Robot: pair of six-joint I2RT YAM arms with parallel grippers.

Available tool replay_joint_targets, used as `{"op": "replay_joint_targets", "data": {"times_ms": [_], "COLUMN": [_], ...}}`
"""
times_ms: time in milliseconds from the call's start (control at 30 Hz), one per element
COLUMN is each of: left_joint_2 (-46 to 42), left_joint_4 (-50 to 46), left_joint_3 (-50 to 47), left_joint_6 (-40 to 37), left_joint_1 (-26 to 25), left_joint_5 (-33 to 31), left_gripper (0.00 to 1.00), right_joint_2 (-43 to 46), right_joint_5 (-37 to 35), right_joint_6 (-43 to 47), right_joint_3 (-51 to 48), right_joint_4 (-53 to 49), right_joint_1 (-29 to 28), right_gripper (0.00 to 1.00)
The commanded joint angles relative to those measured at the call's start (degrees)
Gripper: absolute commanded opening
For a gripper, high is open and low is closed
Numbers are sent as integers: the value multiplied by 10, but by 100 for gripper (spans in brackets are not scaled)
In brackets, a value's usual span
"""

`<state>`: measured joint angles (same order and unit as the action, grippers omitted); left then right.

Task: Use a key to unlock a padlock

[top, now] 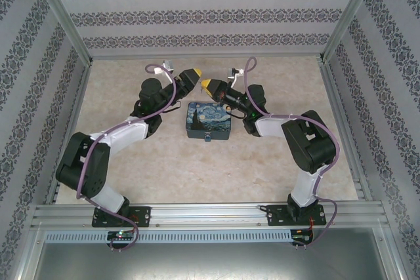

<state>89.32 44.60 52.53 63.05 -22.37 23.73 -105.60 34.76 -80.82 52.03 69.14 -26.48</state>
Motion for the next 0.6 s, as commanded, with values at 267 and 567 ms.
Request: {"op": "replay_joint_targets", "data": {"times_ms": [267,567], "left_joint_2": [-140,-189], "left_joint_4": [-300,-466], "left_joint_3": [14,-99], "left_joint_6": [-137,-284], "left_joint_1": [5,-48], "left_joint_5": [15,43], "left_gripper": [94,96], "right_joint_2": [41,42], "right_joint_5": [-9,1], "right_joint_6": [21,32], "right_joint_3": [-73,-93], "right_joint_4": [-3,-58], "right_joint_1": [28,63], "right_gripper": [0,0]}}
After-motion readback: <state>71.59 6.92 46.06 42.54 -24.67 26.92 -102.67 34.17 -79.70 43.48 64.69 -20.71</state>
